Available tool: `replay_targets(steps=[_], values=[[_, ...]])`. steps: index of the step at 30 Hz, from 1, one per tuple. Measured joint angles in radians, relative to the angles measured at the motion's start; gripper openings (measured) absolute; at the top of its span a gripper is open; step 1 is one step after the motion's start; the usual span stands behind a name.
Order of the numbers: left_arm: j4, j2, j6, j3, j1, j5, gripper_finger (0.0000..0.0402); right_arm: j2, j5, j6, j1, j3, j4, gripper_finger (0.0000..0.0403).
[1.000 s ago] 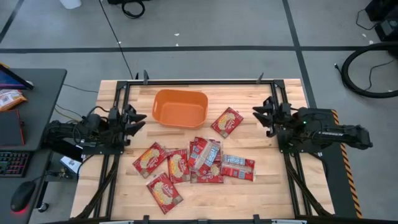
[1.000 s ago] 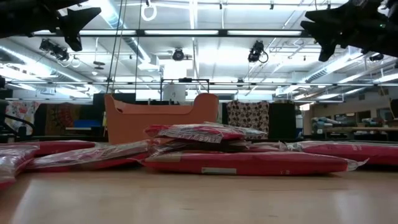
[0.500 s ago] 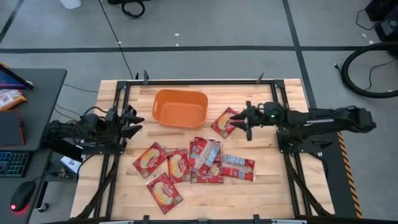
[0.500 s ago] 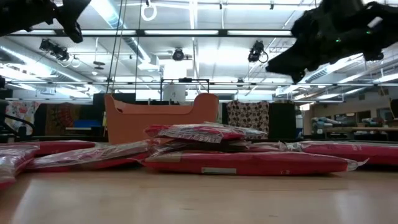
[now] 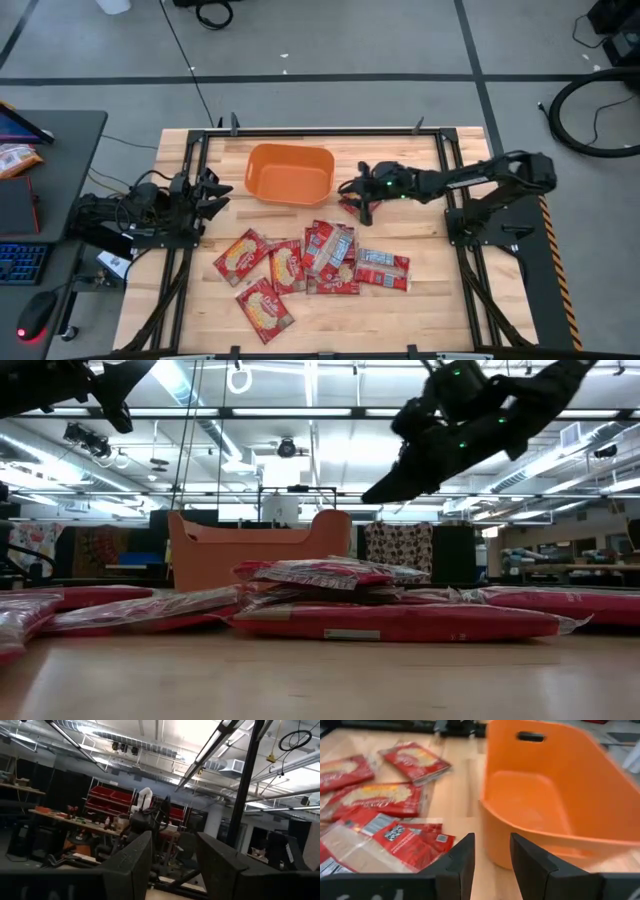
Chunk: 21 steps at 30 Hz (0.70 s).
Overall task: Sort popcorn bags into baskets
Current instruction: Adjust the orange bin
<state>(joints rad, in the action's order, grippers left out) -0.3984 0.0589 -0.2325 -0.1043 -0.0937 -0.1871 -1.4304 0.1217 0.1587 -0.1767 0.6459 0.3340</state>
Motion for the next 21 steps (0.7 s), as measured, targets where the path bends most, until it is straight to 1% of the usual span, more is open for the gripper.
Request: replay_targets(steps=[5, 8, 10, 14, 17, 20, 21], values=[[-0.053, 0.000, -0.024, 0.000, 0.000, -0.003, 0.0156, -0.134, 0.013, 0.021, 0.062, 0.063, 0.041, 0.0128], [-0.063, 0.000, -0.013, 0.000, 0.000, -0.003, 0.0156, -0.200, -0.018, 0.052, 0.101, 0.109, 0.059, 0.0128], [-0.059, 0.000, -0.014, 0.000, 0.000, -0.003, 0.0156, -0.236, -0.069, 0.083, 0.115, 0.139, 0.051, 0.0128], [-0.063, 0.000, 0.007, 0.000, 0.000, -0.006, 0.0156, -0.284, -0.217, 0.115, 0.110, 0.202, -0.010, 0.0128], [-0.079, 0.000, 0.057, 0.000, 0.000, -0.042, 0.0156, -0.302, -0.322, 0.145, 0.086, 0.228, -0.047, 0.0128], [-0.075, 0.000, 0.093, 0.000, 0.001, -0.086, 0.0156, -0.305, -0.439, 0.149, 0.050, 0.231, -0.035, 0.0128], [-0.077, 0.000, 0.096, 0.000, 0.001, -0.103, 0.0156, -0.301, -0.458, 0.149, 0.038, 0.231, -0.033, 0.0128]])
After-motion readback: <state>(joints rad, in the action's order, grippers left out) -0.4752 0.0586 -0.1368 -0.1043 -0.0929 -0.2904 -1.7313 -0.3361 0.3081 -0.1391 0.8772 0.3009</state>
